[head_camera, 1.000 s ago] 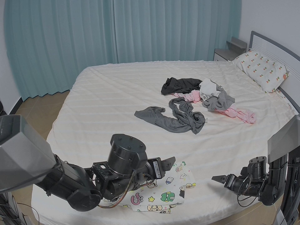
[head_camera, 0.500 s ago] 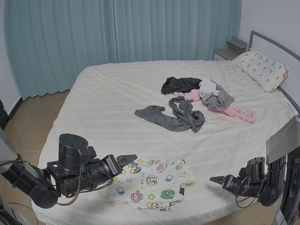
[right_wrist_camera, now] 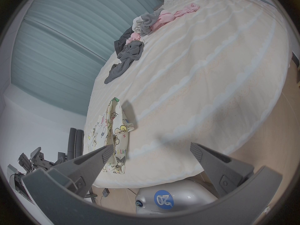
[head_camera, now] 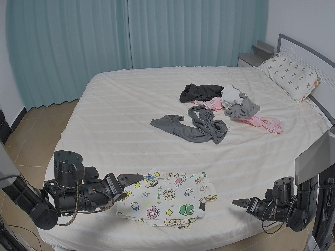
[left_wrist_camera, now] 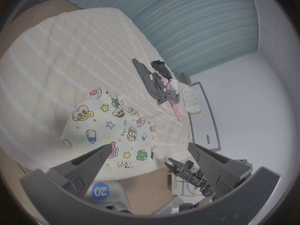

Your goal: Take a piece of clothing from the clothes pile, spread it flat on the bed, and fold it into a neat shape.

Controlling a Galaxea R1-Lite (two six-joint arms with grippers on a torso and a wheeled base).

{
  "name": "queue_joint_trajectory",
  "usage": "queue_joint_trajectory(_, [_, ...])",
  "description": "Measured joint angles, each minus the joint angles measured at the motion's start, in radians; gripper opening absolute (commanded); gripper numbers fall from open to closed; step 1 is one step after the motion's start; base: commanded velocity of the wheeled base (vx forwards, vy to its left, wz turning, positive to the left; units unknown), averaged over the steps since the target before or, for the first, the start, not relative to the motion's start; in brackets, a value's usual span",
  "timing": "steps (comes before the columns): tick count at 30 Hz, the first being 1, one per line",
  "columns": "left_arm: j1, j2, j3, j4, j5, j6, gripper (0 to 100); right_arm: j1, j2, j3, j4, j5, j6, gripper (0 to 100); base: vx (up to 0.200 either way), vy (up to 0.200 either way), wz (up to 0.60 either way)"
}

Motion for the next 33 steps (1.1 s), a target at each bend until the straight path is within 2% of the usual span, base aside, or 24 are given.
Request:
queue_joint_trajectory(13, [0.034, 0.012, 0.005, -0.002, -0.021, -0.017, 100, 0.0, 0.0, 0.0, 0.0, -0.001, 0.003, 100, 0.0, 0.0, 0.0])
queue_joint_trajectory(26, [0.072, 0.028, 0.009, -0.019, -0.078, -0.019, 100, 0.035, -0.073, 0.0, 0.0, -0.002, 0.001, 100, 0.0, 0.2, 0.0])
queue_joint_trajectory(33, [0.091, 0.04, 0.006, -0.017, -0.079, -0.019, 100, 0.088, -0.111, 0.0, 0.0, -0.042, 0.0, 100, 0.0, 0.2, 0.0])
